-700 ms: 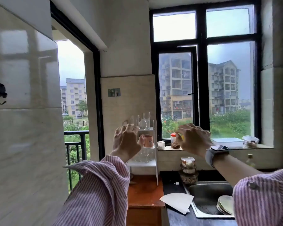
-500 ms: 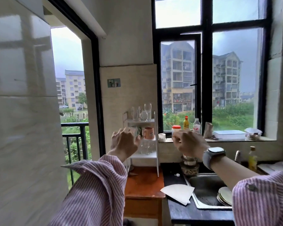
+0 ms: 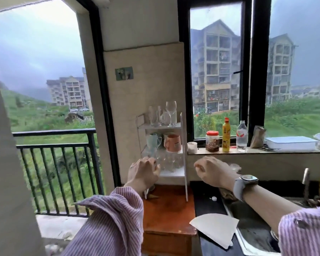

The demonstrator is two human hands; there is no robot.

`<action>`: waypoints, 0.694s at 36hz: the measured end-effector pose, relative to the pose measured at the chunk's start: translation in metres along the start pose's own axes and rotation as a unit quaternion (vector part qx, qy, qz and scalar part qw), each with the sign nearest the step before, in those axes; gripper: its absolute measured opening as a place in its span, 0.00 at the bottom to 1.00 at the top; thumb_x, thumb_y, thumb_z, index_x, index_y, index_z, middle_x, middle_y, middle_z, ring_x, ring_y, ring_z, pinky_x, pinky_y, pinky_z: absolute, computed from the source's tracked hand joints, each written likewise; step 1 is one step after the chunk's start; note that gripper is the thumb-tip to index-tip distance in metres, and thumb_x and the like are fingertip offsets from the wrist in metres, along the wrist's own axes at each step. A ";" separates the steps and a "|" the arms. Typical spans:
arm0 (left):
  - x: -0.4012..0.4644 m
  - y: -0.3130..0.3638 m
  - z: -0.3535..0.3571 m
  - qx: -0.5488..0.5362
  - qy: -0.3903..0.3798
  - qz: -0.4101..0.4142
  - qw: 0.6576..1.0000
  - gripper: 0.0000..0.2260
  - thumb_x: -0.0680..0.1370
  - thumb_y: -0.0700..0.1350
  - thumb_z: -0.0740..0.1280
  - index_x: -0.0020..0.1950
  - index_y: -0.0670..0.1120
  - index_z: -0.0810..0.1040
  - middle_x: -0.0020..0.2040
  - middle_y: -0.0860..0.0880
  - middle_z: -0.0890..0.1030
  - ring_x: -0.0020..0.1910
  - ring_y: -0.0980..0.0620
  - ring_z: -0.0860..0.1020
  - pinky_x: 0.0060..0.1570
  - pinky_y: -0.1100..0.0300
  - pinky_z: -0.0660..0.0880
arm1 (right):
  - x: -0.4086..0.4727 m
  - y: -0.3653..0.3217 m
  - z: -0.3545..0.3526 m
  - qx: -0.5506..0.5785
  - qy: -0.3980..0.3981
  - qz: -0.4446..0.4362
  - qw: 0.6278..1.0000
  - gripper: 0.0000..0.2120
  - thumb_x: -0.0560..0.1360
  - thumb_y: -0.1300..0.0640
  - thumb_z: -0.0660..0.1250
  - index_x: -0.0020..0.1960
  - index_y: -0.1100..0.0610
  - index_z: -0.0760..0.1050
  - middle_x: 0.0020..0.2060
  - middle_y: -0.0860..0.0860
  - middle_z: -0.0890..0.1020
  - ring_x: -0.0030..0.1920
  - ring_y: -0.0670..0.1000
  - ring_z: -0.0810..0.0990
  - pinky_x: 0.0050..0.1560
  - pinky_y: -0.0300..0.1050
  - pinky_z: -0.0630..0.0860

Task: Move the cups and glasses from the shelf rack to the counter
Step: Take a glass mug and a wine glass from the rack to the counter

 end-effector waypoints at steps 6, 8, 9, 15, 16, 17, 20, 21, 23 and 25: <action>0.054 -0.007 0.048 -0.008 -0.034 -0.027 0.999 0.12 0.76 0.51 0.58 0.50 0.46 0.78 0.52 0.44 0.80 0.51 0.42 0.78 0.51 0.51 0.75 | 0.061 0.042 0.020 0.037 -0.006 -0.001 0.999 0.12 0.76 0.56 0.56 0.35 0.50 0.71 0.40 0.51 0.78 0.49 0.56 0.79 0.45 0.48 0.74; 0.073 -0.011 0.058 -0.010 -0.032 -0.030 0.999 0.12 0.76 0.50 0.59 0.49 0.46 0.78 0.52 0.44 0.80 0.51 0.43 0.78 0.50 0.52 0.75 | 0.081 0.049 0.028 0.040 -0.007 0.000 0.999 0.12 0.76 0.56 0.56 0.45 0.57 0.77 0.48 0.54 0.81 0.52 0.57 0.78 0.52 0.52 0.76; 0.083 -0.014 0.062 -0.013 -0.028 -0.030 0.999 0.11 0.75 0.50 0.59 0.48 0.46 0.77 0.51 0.44 0.81 0.50 0.43 0.78 0.50 0.52 0.75 | 0.092 0.052 0.031 0.044 -0.006 0.001 0.999 0.13 0.77 0.55 0.56 0.49 0.59 0.78 0.50 0.55 0.81 0.52 0.57 0.79 0.53 0.54 0.76; 0.156 -0.039 0.080 -0.019 0.004 -0.022 1.000 0.12 0.76 0.49 0.59 0.48 0.45 0.78 0.50 0.45 0.81 0.48 0.43 0.78 0.49 0.52 0.76 | 0.162 0.062 0.052 0.049 -0.005 -0.015 0.999 0.14 0.77 0.57 0.55 0.55 0.60 0.76 0.54 0.57 0.80 0.54 0.56 0.78 0.55 0.50 0.74; 0.171 -0.042 0.083 -0.021 0.008 -0.017 1.000 0.12 0.76 0.48 0.59 0.48 0.44 0.78 0.51 0.44 0.81 0.48 0.43 0.78 0.50 0.51 0.76 | 0.174 0.063 0.054 0.044 -0.003 -0.017 0.999 0.14 0.77 0.57 0.55 0.56 0.59 0.76 0.55 0.56 0.80 0.54 0.56 0.77 0.55 0.49 0.73; 0.186 -0.046 0.086 -0.021 0.015 -0.015 1.000 0.12 0.76 0.48 0.59 0.47 0.44 0.78 0.50 0.44 0.81 0.47 0.43 0.78 0.48 0.52 0.76 | 0.188 0.064 0.056 0.036 0.001 -0.020 0.999 0.14 0.77 0.57 0.55 0.57 0.58 0.76 0.55 0.56 0.79 0.54 0.56 0.77 0.56 0.49 0.72; 0.232 -0.055 0.093 -0.021 0.038 -0.002 0.999 0.10 0.76 0.47 0.58 0.42 0.45 0.76 0.46 0.43 0.82 0.42 0.44 0.78 0.41 0.55 0.74 | 0.230 0.070 0.060 0.041 0.022 -0.024 0.999 0.14 0.77 0.57 0.55 0.57 0.56 0.76 0.54 0.55 0.80 0.54 0.56 0.78 0.57 0.51 0.73; 0.248 -0.056 0.095 -0.029 0.046 0.004 0.999 0.10 0.76 0.47 0.58 0.43 0.44 0.76 0.46 0.43 0.81 0.42 0.43 0.78 0.42 0.53 0.75 | 0.245 0.072 0.061 0.049 0.030 -0.026 0.998 0.14 0.77 0.57 0.55 0.56 0.57 0.77 0.53 0.55 0.80 0.53 0.56 0.78 0.56 0.52 0.74; 0.278 -0.059 0.099 -0.045 0.061 0.014 0.997 0.10 0.76 0.46 0.59 0.47 0.44 0.77 0.48 0.41 0.82 0.43 0.42 0.79 0.43 0.51 0.77 | 0.275 0.074 0.063 0.056 0.044 -0.032 0.997 0.12 0.77 0.58 0.56 0.51 0.57 0.77 0.49 0.55 0.80 0.49 0.55 0.78 0.50 0.49 0.76; 0.306 -0.061 0.104 -0.072 0.065 0.028 0.995 0.10 0.76 0.45 0.59 0.53 0.44 0.77 0.51 0.42 0.81 0.46 0.42 0.79 0.46 0.50 0.78 | 0.305 0.076 0.065 0.064 0.067 -0.036 0.995 0.11 0.78 0.59 0.56 0.42 0.54 0.75 0.43 0.52 0.77 0.44 0.54 0.78 0.42 0.43 0.74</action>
Point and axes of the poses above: each hand's wrist, its own x-axis towards the middle knuckle, its own z-axis out of the palm, y = z × x, the point moved 2 cm from there along x, towards the middle knuckle
